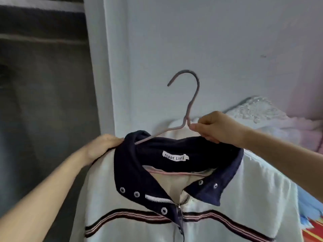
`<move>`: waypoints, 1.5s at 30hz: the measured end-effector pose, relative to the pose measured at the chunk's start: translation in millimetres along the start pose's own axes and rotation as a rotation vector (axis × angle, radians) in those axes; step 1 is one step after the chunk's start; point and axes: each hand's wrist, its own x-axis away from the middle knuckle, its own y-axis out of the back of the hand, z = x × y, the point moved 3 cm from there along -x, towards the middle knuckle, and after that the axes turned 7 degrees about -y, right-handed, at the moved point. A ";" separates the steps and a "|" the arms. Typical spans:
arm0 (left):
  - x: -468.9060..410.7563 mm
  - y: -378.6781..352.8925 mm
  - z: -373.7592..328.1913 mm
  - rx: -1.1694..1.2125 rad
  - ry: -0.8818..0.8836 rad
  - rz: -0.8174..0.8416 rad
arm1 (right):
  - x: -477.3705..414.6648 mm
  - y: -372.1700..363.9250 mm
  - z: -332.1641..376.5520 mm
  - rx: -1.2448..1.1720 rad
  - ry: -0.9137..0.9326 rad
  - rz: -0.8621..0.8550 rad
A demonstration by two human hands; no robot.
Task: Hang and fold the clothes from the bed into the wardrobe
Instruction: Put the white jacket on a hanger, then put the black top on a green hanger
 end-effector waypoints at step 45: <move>-92.6 457.0 125.6 -1.127 0.178 -0.408 | -420.5 -207.6 319.4 -0.869 -0.252 -0.333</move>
